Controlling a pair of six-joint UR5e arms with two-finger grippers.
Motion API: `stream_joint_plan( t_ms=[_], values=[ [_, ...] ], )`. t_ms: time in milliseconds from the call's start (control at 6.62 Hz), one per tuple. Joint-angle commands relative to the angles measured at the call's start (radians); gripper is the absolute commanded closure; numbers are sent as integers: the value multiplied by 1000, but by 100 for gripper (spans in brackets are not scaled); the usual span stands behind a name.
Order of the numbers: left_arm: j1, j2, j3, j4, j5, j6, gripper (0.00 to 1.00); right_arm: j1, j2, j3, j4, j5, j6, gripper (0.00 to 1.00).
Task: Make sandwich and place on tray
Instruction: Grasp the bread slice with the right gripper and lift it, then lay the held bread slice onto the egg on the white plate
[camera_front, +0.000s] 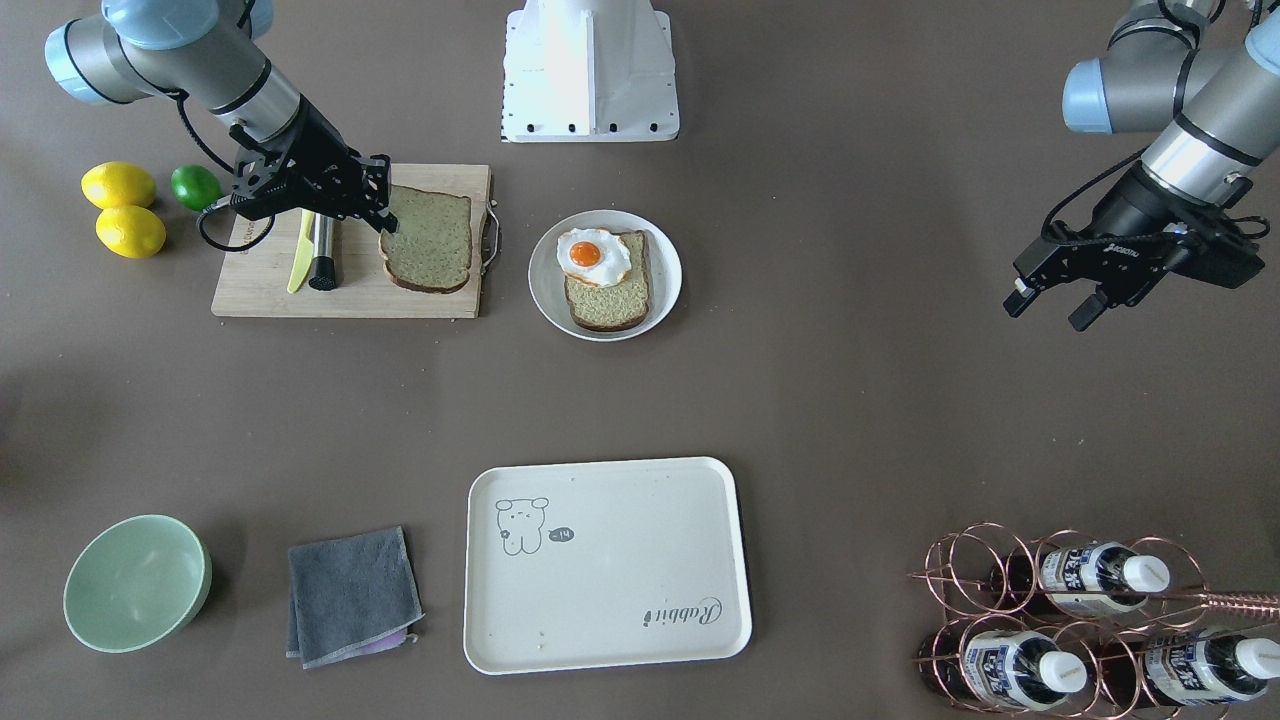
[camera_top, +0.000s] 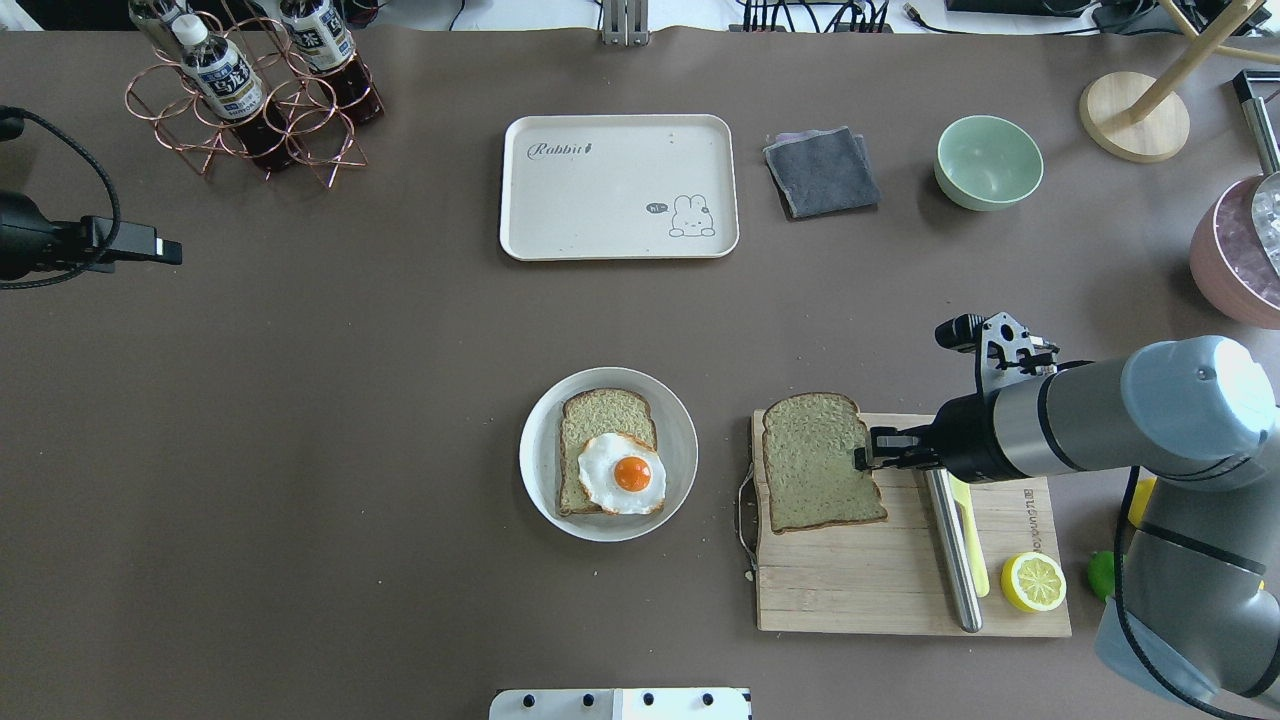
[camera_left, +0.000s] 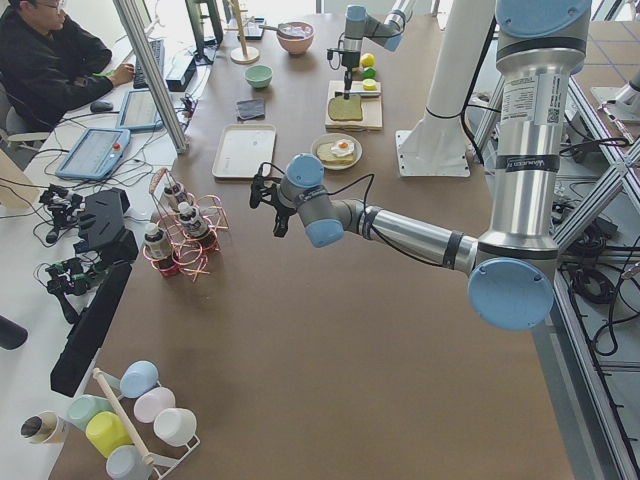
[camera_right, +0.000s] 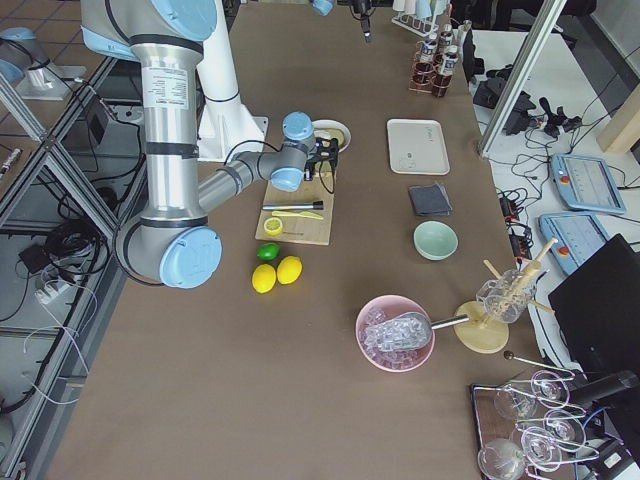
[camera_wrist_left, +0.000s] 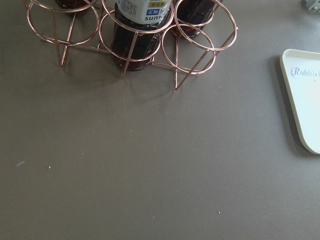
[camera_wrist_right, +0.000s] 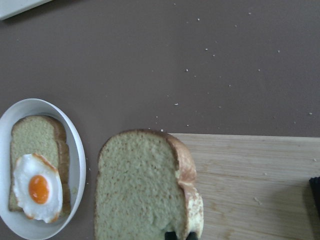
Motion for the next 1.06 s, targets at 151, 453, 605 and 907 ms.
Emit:
stream_joint_plan(
  t_ms=[151,453,605,907],
  values=[
    [0,-1,10,-5,11,0,3,39,102,-74,179,67,159,100],
    [4,0,8,-6,34,-2,3,-76,234,-138,189,-58,204,100],
    [6,0,10,-8,34,-2,3,-142,265,-142,178,-130,202,100],
    [10,-6,26,-9,34,0,3,-197,337,-212,178,-211,202,100]
  ],
)
